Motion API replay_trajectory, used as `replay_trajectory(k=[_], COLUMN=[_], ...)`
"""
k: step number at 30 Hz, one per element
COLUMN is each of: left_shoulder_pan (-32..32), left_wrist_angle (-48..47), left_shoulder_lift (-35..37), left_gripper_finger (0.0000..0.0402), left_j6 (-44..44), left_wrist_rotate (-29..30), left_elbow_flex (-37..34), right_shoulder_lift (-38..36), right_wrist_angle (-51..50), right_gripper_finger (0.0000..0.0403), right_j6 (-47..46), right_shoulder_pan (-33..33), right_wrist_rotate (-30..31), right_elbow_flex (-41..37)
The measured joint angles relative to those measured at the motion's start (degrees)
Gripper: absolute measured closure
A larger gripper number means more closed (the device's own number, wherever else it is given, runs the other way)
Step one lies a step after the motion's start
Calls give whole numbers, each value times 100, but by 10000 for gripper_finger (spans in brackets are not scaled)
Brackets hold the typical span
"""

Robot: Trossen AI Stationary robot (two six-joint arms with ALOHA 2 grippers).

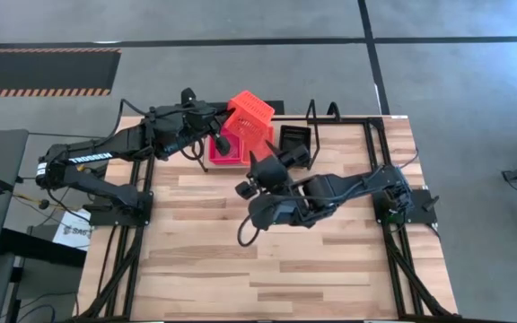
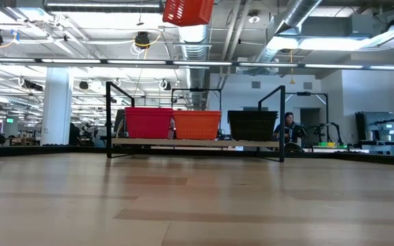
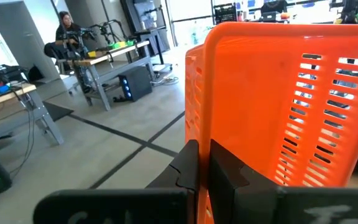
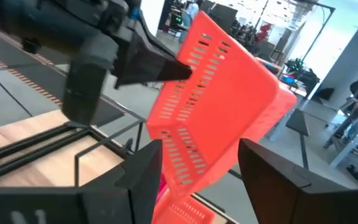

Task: Stack baskets on shelf by color
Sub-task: Stack the orange bin on top of the orange bin on the shelf

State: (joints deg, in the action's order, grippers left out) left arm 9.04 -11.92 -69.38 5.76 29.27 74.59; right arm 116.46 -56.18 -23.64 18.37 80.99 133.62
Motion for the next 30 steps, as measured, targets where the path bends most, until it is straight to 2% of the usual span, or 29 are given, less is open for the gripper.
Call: replay_trajectory(k=[9,17,22,24,26,30], left_shoulder_pan=[0,-21,-35,-35,-35,-35], left_wrist_angle=[-15,-38,-68,-72,-97,-215], left_shoulder_lift=[0,0,0,0,0,9], left_gripper_finger=[402,401,401,401,401,401], left_j6=[-2,-181,-181,-182,-184,-140], left_wrist_rotate=[-41,-431,-447,-447,-439,-381], left_elbow_flex=[0,0,0,0,0,0], right_shoulder_lift=[0,-2,-2,-2,-4,-23], right_wrist_angle=[-1445,-1526,-1537,-1535,-1537,-1587], right_gripper_finger=[181,184,198,218,256,375], right_j6=[-1395,-1209,-1206,-1206,-1209,-1224], right_shoulder_pan=[-252,-606,-842,-913,-992,-1112], right_wrist_rotate=[-12,-33,-64,-194,-478,-857], right_elbow_flex=[0,0,0,2,2,8])
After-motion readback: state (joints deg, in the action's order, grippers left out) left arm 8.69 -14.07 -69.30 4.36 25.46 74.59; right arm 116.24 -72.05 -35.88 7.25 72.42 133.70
